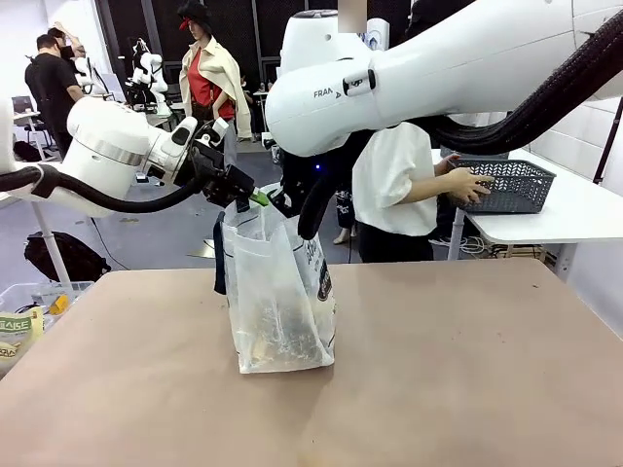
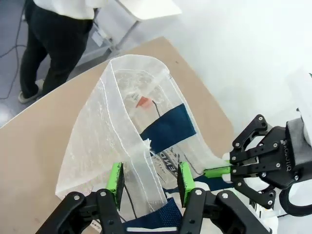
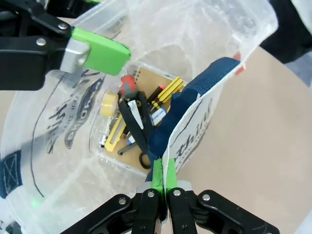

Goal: Transfer purchased items from the store into the shopping bag.
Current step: Move the Reusable shopping bag to the right side of the table.

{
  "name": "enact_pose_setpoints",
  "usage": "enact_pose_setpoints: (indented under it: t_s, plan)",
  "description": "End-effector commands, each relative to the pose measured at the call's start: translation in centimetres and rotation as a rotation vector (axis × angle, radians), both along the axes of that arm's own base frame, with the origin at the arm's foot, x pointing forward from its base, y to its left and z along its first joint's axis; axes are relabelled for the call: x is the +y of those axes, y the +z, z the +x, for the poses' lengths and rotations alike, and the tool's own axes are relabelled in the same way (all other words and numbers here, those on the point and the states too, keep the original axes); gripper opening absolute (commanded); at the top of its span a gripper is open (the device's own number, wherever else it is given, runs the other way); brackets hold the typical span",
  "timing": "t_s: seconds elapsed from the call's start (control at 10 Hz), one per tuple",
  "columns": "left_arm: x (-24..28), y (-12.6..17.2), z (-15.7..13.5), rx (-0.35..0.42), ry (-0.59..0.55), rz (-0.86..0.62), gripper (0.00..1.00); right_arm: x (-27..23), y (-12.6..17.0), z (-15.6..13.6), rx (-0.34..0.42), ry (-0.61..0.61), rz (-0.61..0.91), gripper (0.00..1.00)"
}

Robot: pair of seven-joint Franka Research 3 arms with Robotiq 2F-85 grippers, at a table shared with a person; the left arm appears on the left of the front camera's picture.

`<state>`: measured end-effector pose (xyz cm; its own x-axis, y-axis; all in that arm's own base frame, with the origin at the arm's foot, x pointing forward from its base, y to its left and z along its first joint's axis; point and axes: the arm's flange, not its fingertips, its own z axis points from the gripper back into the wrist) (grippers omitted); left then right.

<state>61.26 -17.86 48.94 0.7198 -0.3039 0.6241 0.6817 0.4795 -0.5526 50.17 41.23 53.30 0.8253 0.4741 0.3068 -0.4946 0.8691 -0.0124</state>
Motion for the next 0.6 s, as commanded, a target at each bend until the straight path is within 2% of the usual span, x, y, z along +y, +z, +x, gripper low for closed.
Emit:
enact_pose_setpoints:
  t_s: [0.0, 0.2, 0.5]
  plan:
    - [0.5, 0.1, 0.9, -0.002, -0.060, -0.058, 0.59, 0.8, -0.2, 0.6, -0.039, 0.030, -0.017, 0.00]
    - [0.6, 0.2, 1.1, 0.012, -0.086, -0.104, 0.59, 1.1, -0.3, 0.7, -0.042, 0.045, -0.012, 0.00]
    - [0.4, 0.1, 1.9, 0.035, -0.079, -0.113, 0.59, 2.4, -0.1, 0.3, -0.046, 0.178, -0.006, 0.00]
